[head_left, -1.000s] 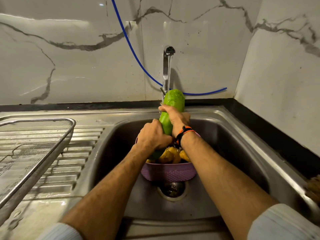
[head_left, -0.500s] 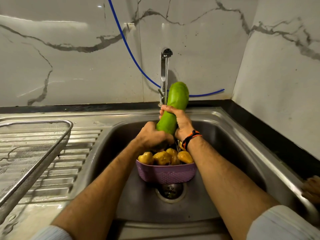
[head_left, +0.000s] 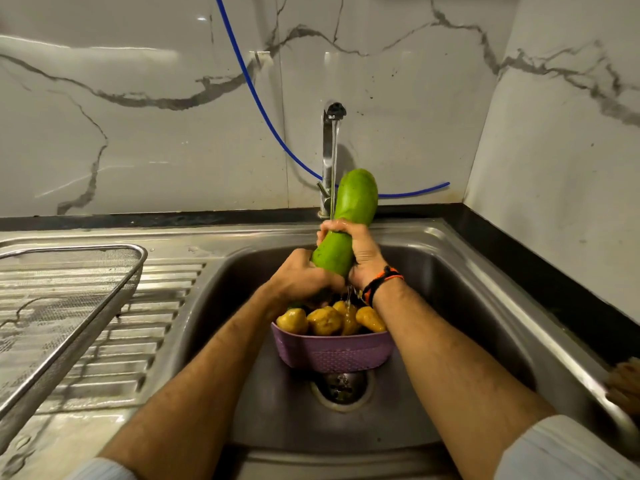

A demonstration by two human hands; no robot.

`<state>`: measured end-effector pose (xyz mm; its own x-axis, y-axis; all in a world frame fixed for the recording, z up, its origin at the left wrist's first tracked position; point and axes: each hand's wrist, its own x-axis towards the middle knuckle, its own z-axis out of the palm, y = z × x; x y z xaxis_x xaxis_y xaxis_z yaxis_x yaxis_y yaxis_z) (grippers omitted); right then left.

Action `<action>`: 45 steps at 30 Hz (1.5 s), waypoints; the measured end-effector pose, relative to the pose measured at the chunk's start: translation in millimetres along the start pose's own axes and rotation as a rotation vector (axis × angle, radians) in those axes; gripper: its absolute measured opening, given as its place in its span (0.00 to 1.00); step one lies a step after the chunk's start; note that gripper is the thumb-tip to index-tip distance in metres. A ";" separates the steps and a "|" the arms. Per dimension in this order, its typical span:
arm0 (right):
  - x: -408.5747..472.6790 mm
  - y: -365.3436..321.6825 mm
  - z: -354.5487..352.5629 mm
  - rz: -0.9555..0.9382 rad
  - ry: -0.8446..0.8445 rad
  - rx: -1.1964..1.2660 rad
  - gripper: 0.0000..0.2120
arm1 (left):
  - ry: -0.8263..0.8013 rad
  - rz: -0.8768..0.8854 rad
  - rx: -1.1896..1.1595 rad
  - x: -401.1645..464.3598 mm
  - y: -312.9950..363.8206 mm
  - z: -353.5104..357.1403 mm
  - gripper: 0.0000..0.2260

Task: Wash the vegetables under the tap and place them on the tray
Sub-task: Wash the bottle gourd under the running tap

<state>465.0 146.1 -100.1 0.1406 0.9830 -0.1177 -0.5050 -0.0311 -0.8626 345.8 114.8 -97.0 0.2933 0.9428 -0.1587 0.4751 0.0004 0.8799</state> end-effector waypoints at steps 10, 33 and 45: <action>0.7 4.9 17.9 0.024 0.372 -0.284 0.10 | 0.296 0.076 0.451 -6.9 -0.9 5.4 0.26; 12.9 -7.5 -4.1 -0.052 -0.030 0.077 0.17 | -0.012 -0.024 0.145 -10.7 -4.8 -11.2 0.21; 13.8 -1.2 0.7 0.016 -0.018 -0.030 0.38 | 0.026 -0.067 0.429 -5.9 -8.4 -11.3 0.38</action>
<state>467.0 159.9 -100.4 0.1168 0.9855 -0.1228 -0.4812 -0.0519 -0.8751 330.7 113.0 -98.4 0.2318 0.9535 -0.1927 0.7958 -0.0719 0.6013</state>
